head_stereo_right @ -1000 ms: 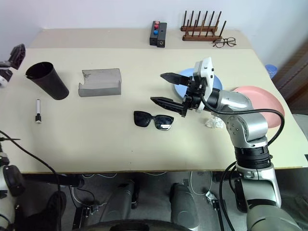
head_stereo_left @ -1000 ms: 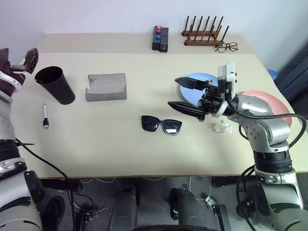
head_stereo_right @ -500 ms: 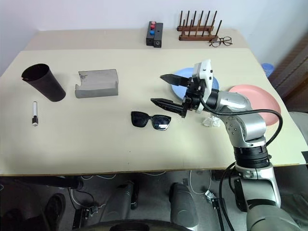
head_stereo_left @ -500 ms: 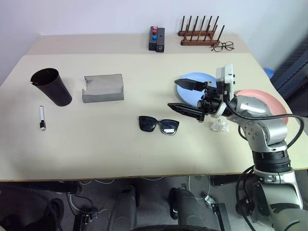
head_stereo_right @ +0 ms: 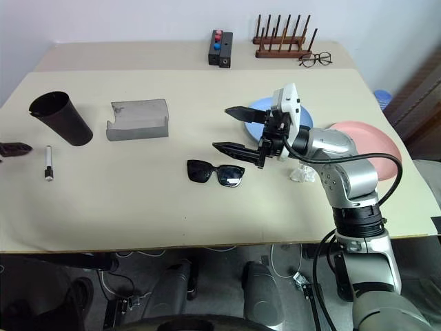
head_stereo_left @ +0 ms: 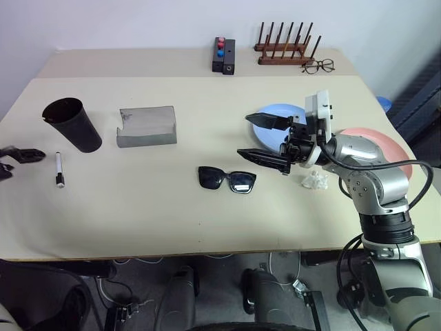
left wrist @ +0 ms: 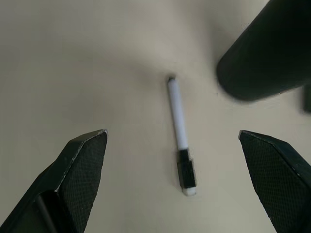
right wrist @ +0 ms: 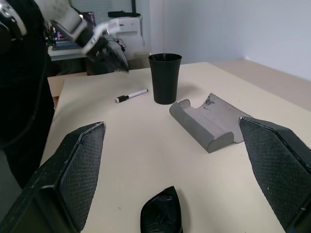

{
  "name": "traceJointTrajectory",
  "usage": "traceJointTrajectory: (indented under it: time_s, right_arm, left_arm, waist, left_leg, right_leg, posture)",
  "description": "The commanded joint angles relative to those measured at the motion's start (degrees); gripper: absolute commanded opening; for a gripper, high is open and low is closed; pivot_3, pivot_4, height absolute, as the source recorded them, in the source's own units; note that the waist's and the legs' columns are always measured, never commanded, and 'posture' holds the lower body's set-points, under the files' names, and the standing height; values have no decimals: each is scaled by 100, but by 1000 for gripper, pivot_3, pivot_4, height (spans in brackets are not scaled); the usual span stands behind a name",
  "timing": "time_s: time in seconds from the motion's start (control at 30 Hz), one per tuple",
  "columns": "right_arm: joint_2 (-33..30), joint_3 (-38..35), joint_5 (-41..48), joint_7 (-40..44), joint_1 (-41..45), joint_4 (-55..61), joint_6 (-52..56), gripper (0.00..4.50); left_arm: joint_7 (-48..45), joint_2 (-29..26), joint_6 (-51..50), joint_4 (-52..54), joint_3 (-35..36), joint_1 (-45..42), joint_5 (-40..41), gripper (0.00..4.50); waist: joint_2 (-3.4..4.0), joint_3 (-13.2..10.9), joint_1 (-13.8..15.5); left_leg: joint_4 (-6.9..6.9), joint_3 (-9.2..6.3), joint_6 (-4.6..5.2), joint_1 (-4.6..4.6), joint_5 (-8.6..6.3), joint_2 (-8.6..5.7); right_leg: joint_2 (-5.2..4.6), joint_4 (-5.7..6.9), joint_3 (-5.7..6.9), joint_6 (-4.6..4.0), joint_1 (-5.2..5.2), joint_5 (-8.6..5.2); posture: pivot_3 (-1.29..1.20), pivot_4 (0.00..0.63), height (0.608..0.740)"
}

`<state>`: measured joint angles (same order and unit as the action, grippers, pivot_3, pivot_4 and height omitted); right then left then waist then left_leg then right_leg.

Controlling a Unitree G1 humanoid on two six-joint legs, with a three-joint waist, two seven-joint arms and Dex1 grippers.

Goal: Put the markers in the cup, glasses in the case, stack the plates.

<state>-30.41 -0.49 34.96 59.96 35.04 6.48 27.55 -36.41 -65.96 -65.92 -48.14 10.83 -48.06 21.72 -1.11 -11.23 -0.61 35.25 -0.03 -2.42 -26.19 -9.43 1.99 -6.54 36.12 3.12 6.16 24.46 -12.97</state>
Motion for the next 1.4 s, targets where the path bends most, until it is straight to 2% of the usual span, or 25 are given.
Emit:
traceJointTrajectory:
  time_s: [0.03,0.23,0.57,0.63,0.7,0.9,1.13,1.23,1.33,1.4]
  right_arm:
    - [-75,-118,41,-33,16,230,-14,4500]
    - [-43,-117,51,-124,-53,310,-11,4500]
    - [-52,-119,59,-194,-102,378,27,4500]
    - [-57,-125,61,-202,-104,388,35,4500]
    - [-69,-135,61,-204,-112,394,41,4500]
    - [-87,-156,36,-214,-136,360,13,4500]
    - [-83,-156,15,-222,-147,331,-22,4500]
    - [-98,-174,18,-217,-167,346,-17,4500]
    - [-110,-179,15,-199,-176,333,-21,4500]
    - [-94,-154,17,-166,-146,290,-21,4500]
  left_arm:
    - [-193,0,95,-661,-278,-561,-396,4482]
    - [-417,322,526,-1560,-582,-1093,-882,4482]
    - [-530,786,632,-2005,-696,-1482,-1337,4482]
    - [-586,832,561,-2007,-736,-1477,-1408,3948]
    - [-572,830,517,-2033,-704,-1455,-1439,3176]
    - [-684,763,410,-2052,-685,-1328,-1519,93]
    - [-998,472,148,-1875,-759,-1140,-1590,37]
    - [-1645,180,-221,-1397,-1102,-870,-1601,37]
    - [-2721,-365,-591,-178,-1750,93,-1397,37]
    - [-2957,-652,-488,357,-1743,703,-1286,37]
  waist:
    - [-5,-1,-2]
    - [-6,-2,-8]
    - [-11,-3,-4]
    - [-10,-3,-5]
    - [-11,-3,-7]
    - [-11,-3,0]
    - [-11,-3,-26]
    - [-11,-3,-41]
    - [-9,-4,-77]
    - [-7,-4,-54]
  left_leg:
    - [2,0,0,-2,0,0]
    - [0,-1,0,-3,0,0]
    - [7,-2,0,-8,0,0]
    - [7,-2,1,-7,0,0]
    - [6,-2,0,-7,0,0]
    - [7,-3,1,-7,1,0]
    - [6,-3,1,-7,0,-1]
    - [4,-3,1,-6,0,0]
    - [-1,-1,0,-7,0,0]
    - [-4,-1,0,-7,0,2]
  right_leg:
    - [0,0,1,0,0,0]
    - [0,-1,0,1,1,0]
    - [0,0,0,1,1,0]
    - [-1,0,0,2,1,0]
    - [0,1,0,2,1,0]
    - [-1,1,0,2,1,0]
    - [-1,1,0,2,2,0]
    - [-1,2,0,1,3,0]
    - [-2,0,-1,0,6,0]
    - [-3,2,-3,-1,9,0]
  posture:
    - [0,150,740]
    - [0,150,740]
    - [0,150,740]
    - [0,150,740]
    - [0,150,740]
    - [0,150,740]
    - [0,150,740]
    - [0,150,740]
    - [0,150,740]
    - [0,150,740]
